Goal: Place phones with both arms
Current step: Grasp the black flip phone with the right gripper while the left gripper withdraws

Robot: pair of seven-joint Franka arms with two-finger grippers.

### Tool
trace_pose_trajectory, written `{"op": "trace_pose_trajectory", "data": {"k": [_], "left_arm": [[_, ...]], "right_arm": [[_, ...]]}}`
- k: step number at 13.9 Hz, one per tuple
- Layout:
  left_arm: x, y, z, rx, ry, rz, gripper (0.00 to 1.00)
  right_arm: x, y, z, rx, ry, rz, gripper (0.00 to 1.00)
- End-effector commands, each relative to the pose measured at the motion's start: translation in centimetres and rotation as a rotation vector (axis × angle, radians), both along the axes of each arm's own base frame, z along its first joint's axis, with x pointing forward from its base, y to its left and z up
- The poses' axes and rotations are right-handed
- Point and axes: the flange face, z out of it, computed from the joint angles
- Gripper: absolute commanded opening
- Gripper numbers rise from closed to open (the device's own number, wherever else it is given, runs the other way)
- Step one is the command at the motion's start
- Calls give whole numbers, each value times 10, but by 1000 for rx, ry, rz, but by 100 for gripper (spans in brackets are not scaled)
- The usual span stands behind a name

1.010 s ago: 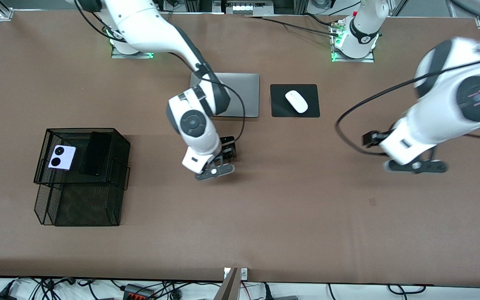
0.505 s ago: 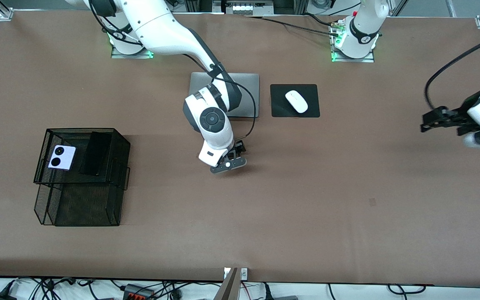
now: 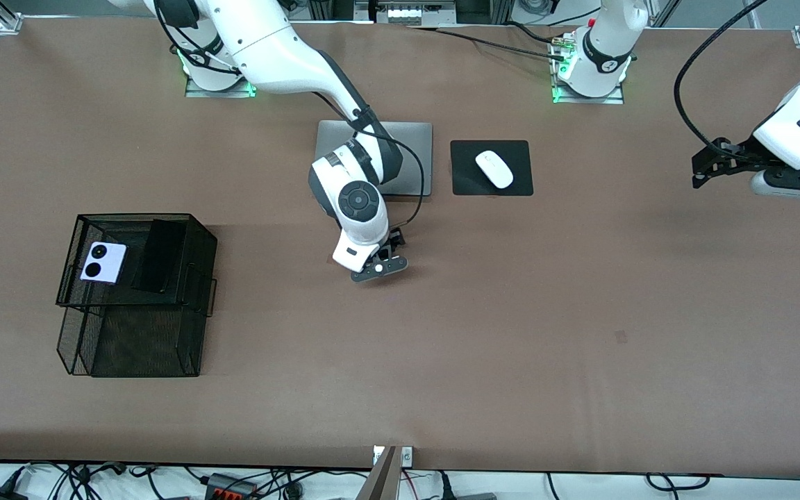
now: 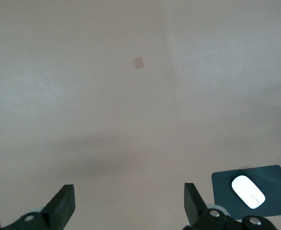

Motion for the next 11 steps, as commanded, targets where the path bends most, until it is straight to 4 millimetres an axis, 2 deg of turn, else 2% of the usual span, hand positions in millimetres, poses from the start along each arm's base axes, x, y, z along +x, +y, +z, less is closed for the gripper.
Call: {"op": "trace_pose_trajectory", "data": {"k": [1,6,8,9,10,11], "left_arm": [[1,1,10,8,-11,-12,100],[6,-3,12,9,-16,-20,100],[5,-5,13,11,-16,-22,100],[6,-4,12,13,-16,-22,100],[6,-4,12,16,-16,-22,100],[6,-4,12,17,-17,-22,100]], "right_arm": [[-9,3,2,15,28,-1,100],[-17,6,-1,24,78,-24,100],[-19,1,-9,12,89,-25,100],[-19,0,-8,12,89,-16,85],[-19,1,-5,16,87,-5,59],[-15,3,4,26,74,-8,37]]}}
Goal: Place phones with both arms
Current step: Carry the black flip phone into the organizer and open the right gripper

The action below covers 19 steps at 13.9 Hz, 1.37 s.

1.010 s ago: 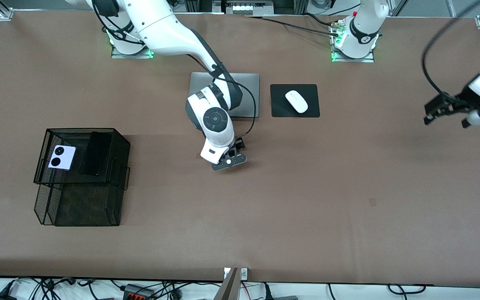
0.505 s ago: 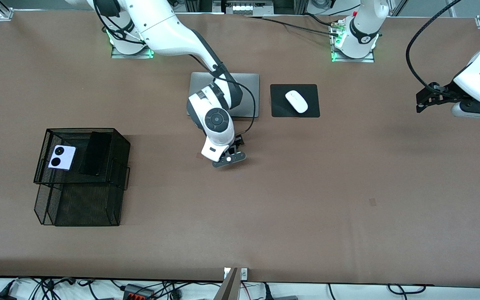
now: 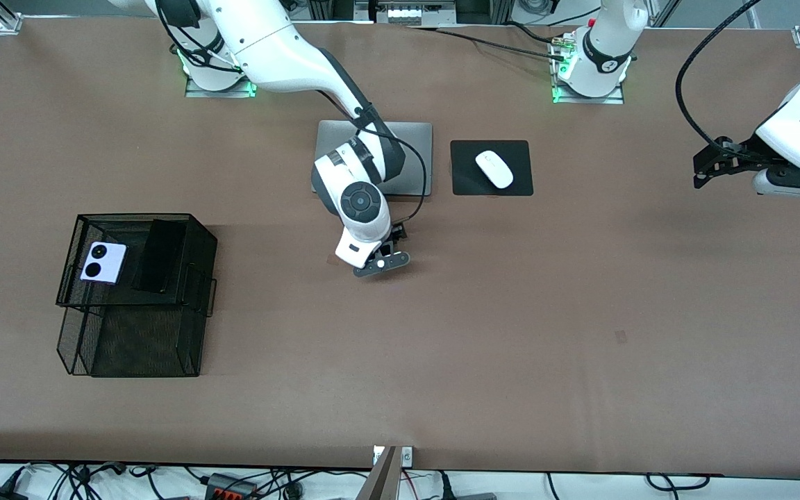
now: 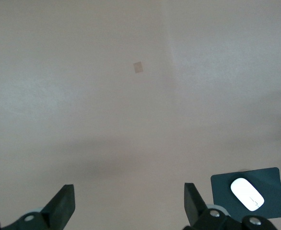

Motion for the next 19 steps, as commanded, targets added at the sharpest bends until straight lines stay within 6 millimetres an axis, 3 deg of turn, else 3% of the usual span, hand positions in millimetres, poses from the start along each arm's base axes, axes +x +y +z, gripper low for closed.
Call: {"op": "trace_pose_trajectory", "data": {"k": [1,4,7,10,15,17,19], "left_arm": [[3,-1,5,19,0,-17,100],[3,-1,5,18,0,-17,100],[3,-1,4,19,1,-17,100],[2,0,4,19,6,-15,100],[0,1,4,20,17,-13,100],[-1,3,3,20,29,-9,100],[-1,1,4,20,26,-12,100]], "right_arm": [[-2,-1,14,25,4,6,26],[43,-32,78,65,-86,-76,21],[110,-119,140,3,-116,-192,21],[159,-210,186,-38,-134,-298,21],[194,-349,197,-45,-96,-292,21],[204,-398,193,-46,-108,-317,21],[215,-431,184,-52,-155,-278,21]]}}
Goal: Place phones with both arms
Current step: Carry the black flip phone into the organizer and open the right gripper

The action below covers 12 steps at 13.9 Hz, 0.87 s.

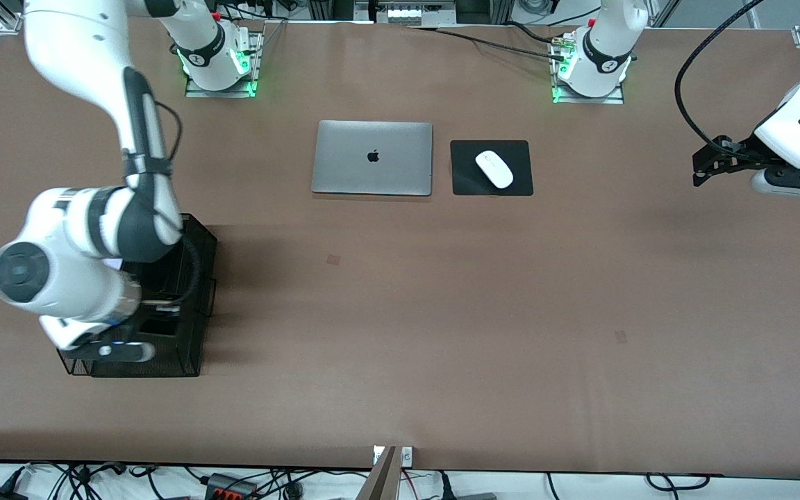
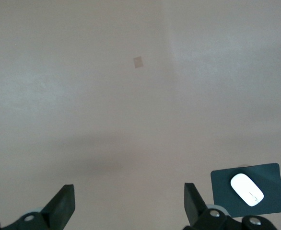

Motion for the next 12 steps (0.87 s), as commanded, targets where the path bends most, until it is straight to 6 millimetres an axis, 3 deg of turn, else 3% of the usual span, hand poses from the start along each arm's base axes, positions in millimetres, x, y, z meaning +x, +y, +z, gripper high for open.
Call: {"op": "trace_pose_trajectory", "data": {"k": [1,4,7,10,12], "left_arm": [[1,0,5,18,7,-14,100],[1,0,6,18,7,-14,100],[0,0,6,18,7,-15,100],[-1,0,6,19,13,-15,100],[0,0,6,18,13,-15,100]], "right_arm": [[16,-29,-14,0,-40,43,22],[20,-69,-45,-20,-35,71,22],[21,-78,-69,-27,-22,69,22],[15,-89,-93,-25,12,48,34],[17,-90,-92,-27,-5,39,100]]}}
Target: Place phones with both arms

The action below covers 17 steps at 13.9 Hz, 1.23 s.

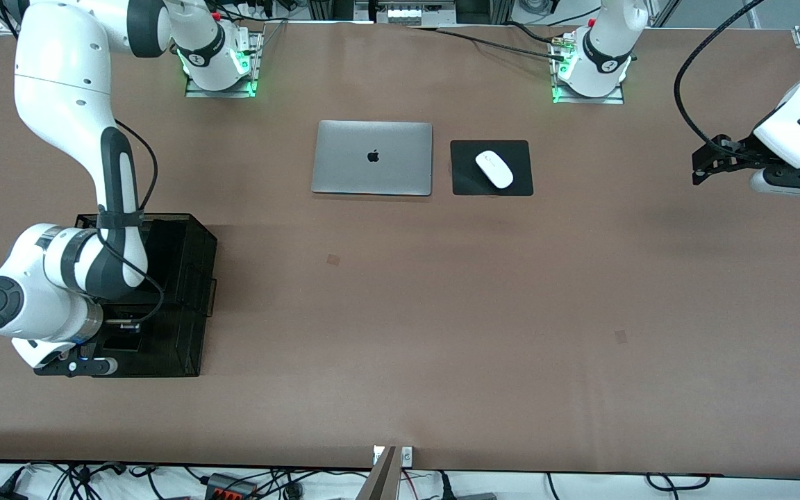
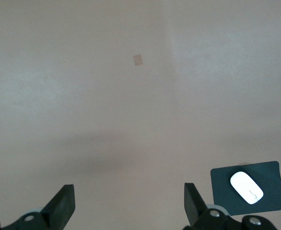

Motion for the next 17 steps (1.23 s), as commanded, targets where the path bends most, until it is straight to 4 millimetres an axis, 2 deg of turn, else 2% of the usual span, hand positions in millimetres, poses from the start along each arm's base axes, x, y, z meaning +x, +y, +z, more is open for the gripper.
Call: {"op": "trace_pose_trajectory", "data": {"k": [1,5,6,9,12,14,17], "left_arm": [[0,1,6,18,7,-14,100],[0,2,5,18,9,-11,100],[1,2,6,18,6,-11,100],[1,1,6,18,6,-12,100],[0,1,7,18,4,-14,100],[0,1,6,18,9,-12,100],[-1,2,6,18,15,-10,100]], "right_arm": [[6,-1,17,29,-37,7,100],[10,6,80,45,-115,24,100],[8,9,103,55,-137,27,100],[-13,16,131,90,-13,15,100],[-34,24,181,139,29,-68,100],[-43,25,194,152,65,-116,100],[-46,21,204,151,58,-121,100]]}}
